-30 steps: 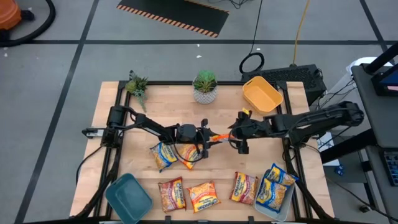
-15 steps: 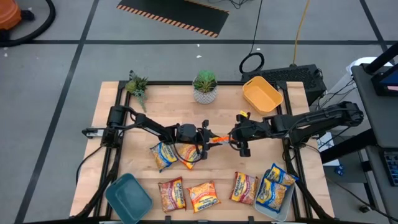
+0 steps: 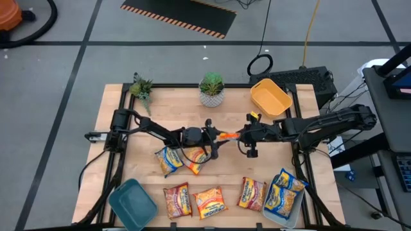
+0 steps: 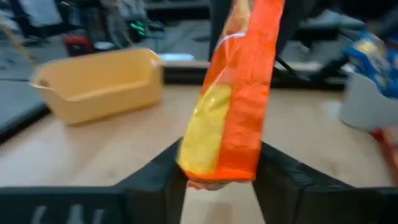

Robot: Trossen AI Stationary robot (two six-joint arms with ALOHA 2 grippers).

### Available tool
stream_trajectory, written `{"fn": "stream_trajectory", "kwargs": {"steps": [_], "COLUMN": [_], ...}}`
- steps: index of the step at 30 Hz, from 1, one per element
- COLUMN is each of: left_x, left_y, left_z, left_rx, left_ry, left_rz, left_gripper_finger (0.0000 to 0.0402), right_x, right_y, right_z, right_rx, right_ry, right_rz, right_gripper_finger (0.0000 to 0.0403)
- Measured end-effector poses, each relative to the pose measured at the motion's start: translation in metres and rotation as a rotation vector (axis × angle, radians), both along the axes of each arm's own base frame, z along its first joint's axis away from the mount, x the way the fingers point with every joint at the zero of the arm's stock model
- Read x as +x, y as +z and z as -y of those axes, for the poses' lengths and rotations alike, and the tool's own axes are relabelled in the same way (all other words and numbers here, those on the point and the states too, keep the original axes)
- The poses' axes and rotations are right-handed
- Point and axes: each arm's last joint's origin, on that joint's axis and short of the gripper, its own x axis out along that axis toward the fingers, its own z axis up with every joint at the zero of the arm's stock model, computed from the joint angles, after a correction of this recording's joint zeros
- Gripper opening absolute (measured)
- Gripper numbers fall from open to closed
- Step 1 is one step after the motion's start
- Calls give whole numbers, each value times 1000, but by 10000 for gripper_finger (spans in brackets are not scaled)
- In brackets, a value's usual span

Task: Sort Maruchan noodles
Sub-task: Put the top right orange noodle pack into the yellow bin

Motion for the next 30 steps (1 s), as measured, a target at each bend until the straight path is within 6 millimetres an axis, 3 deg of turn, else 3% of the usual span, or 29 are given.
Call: {"fn": "stream_trajectory", "kwargs": {"steps": [6, 10, 16, 26, 30], "left_x": [-1, -1, -1, -1, -1], "left_y": [1, 1, 1, 0, 0], "left_z": [4, 5, 5, 5, 5], "left_rx": [12, 5, -22, -29, -29], "left_ry": [83, 136, 128, 109, 109], "left_rz": [4, 4, 10, 9, 9], "left_gripper_finger": [256, 290, 298, 298, 298], "right_x": [-8, -15, -28, -53, -60], "right_y": [10, 13, 12, 1, -5], "right_z": [5, 10, 25, 56, 63], "right_rx": [-87, -149, -194, -353, -364], "right_ry": [-106, -222, -417, -839, -896], "right_rz": [51, 51, 18, 123, 162], "right_gripper_finger": [106, 108, 111, 113, 113]}}
